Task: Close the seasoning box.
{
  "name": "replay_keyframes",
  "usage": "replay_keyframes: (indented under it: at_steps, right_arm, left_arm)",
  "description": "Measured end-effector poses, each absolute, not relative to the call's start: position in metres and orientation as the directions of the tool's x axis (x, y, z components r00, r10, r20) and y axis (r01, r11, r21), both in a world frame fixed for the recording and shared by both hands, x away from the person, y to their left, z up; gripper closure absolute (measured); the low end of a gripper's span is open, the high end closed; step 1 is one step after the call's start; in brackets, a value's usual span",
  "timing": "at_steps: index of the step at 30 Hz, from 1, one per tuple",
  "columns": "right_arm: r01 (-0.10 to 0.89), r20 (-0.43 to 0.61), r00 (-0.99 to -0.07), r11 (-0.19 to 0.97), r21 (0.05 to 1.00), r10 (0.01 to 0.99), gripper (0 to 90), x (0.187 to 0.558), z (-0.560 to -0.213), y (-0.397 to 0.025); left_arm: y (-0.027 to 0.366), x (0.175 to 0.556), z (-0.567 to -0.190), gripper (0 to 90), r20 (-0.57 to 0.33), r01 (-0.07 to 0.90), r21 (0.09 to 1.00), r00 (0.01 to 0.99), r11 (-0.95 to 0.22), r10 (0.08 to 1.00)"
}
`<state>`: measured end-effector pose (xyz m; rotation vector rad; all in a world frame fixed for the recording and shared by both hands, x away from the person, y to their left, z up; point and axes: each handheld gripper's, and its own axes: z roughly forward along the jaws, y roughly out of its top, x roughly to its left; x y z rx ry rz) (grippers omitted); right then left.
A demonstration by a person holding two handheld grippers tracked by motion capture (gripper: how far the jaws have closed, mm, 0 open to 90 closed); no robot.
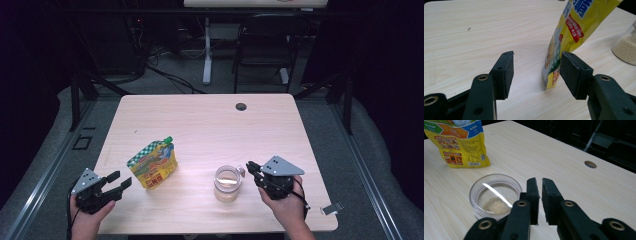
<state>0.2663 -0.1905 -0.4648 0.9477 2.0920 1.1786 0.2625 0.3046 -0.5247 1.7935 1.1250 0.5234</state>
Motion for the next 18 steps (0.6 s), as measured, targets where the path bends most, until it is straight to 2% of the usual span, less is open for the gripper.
replay_keyframes:
  at_steps: [7,15,18]
  right_arm:
    - [0.334,-0.116,-0.550,0.345,0.877,0.827,70.9,0.257,-0.468,-0.218]
    - [0.410,-0.054,-0.464,0.268,0.872,0.884,63.8,0.246,-0.493,-0.261]
    - [0.436,-0.061,-0.419,0.260,0.862,0.906,57.5,0.246,-0.501,-0.274]
  left_arm:
    - [0.309,0.266,-0.528,44.7,-0.127,0.490,0.861,0.462,-0.134,0.878]
    - [0.312,0.270,-0.534,44.3,-0.137,0.508,0.852,0.442,-0.122,0.886]
    - [0.314,0.272,-0.535,44.2,-0.141,0.512,0.851,0.434,-0.115,0.890]
